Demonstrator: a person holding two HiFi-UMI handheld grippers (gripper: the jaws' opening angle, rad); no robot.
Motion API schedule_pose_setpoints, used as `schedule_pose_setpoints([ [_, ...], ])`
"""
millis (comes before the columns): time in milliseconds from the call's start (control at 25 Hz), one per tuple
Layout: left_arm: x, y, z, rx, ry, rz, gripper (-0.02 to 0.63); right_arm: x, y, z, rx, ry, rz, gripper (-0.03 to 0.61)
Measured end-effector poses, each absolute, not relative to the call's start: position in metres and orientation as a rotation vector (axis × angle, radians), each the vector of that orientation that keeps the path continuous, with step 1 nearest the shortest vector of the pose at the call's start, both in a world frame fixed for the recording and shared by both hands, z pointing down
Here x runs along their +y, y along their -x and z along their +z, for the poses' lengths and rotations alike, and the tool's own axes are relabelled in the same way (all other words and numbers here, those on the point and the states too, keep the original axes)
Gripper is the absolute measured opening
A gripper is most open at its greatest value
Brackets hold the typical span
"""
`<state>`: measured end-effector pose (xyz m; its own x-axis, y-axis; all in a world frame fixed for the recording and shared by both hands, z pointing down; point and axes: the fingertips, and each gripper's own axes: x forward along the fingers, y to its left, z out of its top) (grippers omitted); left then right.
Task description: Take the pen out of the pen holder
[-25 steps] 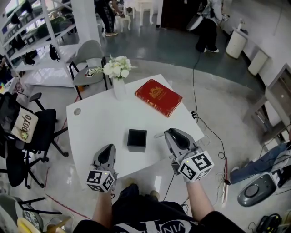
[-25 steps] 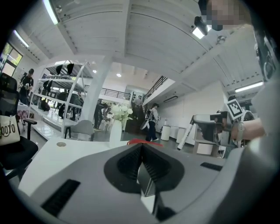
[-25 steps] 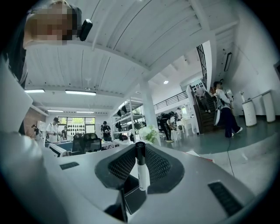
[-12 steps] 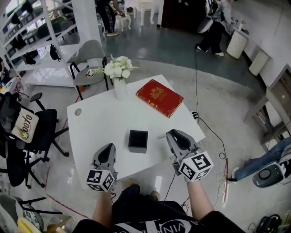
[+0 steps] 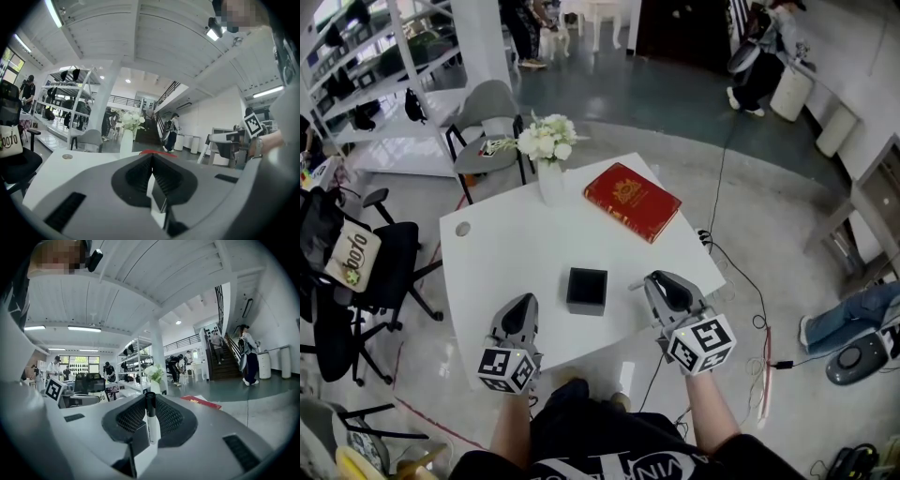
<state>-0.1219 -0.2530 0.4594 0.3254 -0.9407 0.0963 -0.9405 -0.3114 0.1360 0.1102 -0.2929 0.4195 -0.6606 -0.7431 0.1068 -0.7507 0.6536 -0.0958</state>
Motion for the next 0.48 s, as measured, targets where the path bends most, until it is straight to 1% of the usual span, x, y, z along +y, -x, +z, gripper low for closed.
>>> schedule_pose_setpoints([
  [480,-0.256,0.119,0.462,-1.726,-2.415,-0.001,0.005,-0.293,-0.114,0.436,-2.775,-1.257,0.233,0.077],
])
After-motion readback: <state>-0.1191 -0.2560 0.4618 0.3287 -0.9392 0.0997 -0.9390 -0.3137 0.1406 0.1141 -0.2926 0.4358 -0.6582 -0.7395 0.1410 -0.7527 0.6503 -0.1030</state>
